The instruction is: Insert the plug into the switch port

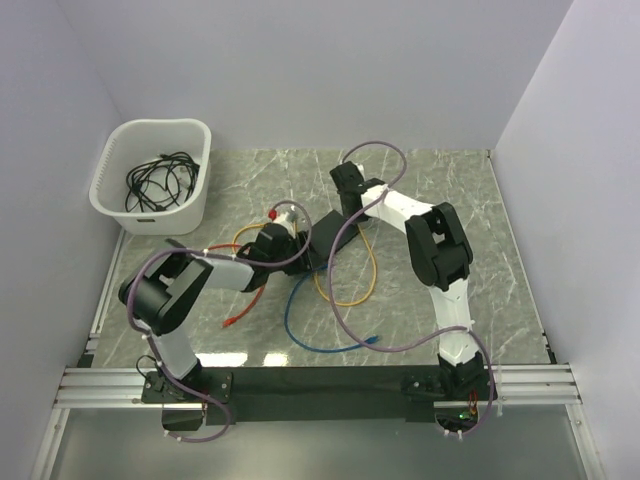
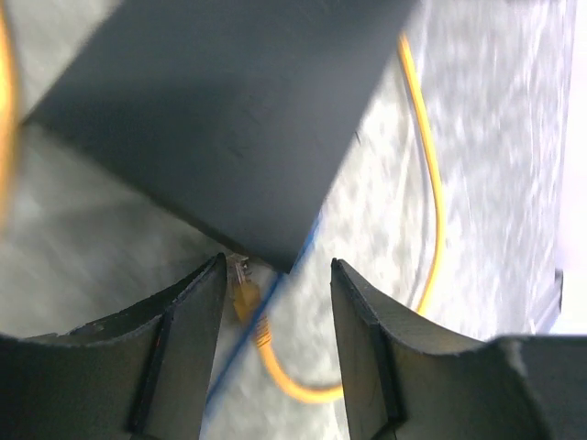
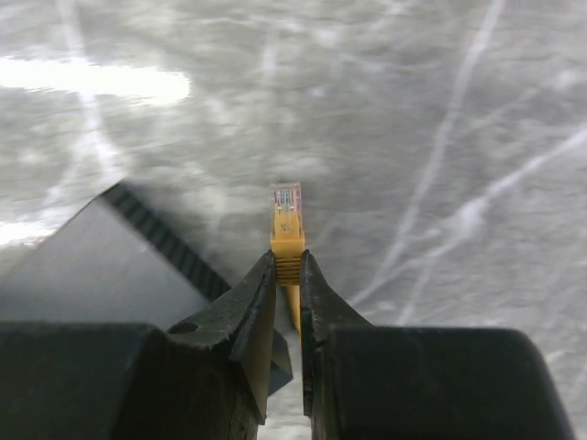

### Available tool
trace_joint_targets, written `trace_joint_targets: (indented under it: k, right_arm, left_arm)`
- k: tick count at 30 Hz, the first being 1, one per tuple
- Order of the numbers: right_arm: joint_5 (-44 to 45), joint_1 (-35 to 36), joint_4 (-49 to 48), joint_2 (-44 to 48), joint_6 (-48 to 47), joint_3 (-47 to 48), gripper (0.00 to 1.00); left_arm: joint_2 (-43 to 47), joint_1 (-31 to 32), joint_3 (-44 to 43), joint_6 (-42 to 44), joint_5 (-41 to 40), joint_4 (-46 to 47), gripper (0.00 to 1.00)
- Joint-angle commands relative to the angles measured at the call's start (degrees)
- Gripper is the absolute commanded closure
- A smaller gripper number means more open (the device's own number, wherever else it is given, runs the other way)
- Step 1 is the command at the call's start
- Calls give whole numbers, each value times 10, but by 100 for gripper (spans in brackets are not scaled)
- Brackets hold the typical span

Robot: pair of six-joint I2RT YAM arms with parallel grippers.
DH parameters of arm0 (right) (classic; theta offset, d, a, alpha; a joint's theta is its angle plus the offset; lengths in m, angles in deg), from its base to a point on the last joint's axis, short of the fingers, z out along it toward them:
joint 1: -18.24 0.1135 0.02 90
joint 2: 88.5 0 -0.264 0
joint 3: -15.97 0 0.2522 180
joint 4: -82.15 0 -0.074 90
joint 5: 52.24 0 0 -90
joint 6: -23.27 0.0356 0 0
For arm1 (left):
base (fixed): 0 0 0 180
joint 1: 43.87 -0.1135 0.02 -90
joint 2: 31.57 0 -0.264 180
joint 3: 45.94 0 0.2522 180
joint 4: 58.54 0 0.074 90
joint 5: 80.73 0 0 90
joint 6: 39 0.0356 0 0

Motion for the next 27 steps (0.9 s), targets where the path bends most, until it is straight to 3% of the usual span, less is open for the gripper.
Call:
trace_joint_targets:
  k: [1,11,19,27]
  right_arm:
    - [-48,34,-11,3,29,-27,100]
    - [38,-17,-14,115,46,-96,100]
    - [41,-17,-12,194,79,-183,100]
    - [20,-5,-28,220,83,-235,100]
  left_arm:
    - [35,20,21,-23,6,0,45]
    - [135,19,-10,34,-104,-147,44]
    - [197,34,43,57,-102,-126,44]
    - [131,77,65,71,-110,-101,43]
